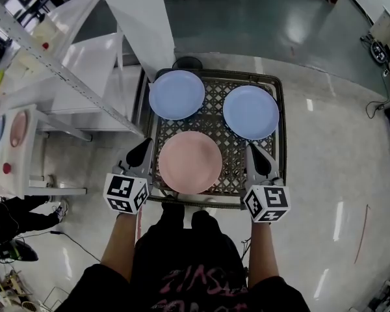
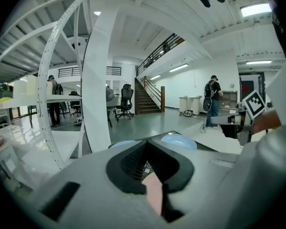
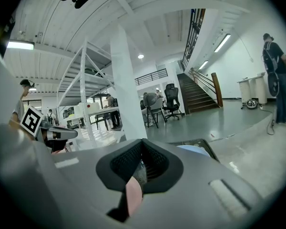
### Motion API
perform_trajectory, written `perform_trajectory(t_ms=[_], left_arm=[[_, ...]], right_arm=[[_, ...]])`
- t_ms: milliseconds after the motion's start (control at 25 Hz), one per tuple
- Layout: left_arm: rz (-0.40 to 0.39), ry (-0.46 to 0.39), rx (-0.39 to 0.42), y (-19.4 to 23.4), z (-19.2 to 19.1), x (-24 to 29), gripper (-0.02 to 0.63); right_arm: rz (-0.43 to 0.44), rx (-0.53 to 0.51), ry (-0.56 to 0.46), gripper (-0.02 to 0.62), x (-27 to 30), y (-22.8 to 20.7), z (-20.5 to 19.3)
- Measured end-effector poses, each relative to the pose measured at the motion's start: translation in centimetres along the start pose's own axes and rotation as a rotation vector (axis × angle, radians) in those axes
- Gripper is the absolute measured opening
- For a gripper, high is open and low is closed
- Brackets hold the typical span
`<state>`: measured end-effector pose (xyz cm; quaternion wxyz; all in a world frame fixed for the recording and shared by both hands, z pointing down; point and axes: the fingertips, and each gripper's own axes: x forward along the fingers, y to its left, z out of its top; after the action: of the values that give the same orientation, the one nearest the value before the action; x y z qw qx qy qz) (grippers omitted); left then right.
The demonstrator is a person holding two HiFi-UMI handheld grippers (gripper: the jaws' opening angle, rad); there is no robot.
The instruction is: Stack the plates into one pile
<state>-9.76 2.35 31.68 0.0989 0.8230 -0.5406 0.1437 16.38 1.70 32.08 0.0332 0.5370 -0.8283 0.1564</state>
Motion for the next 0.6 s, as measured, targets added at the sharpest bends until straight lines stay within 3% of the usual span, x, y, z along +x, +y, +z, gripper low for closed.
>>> perform_trajectory(t_ms=[600], left_arm=[[-0.001,0.057,-0.047,2.0,-3.6,0.9,-0.008]], right_arm=[[-0.033,-0.004,0.133,0.012,1.8,0.6,-4.0]])
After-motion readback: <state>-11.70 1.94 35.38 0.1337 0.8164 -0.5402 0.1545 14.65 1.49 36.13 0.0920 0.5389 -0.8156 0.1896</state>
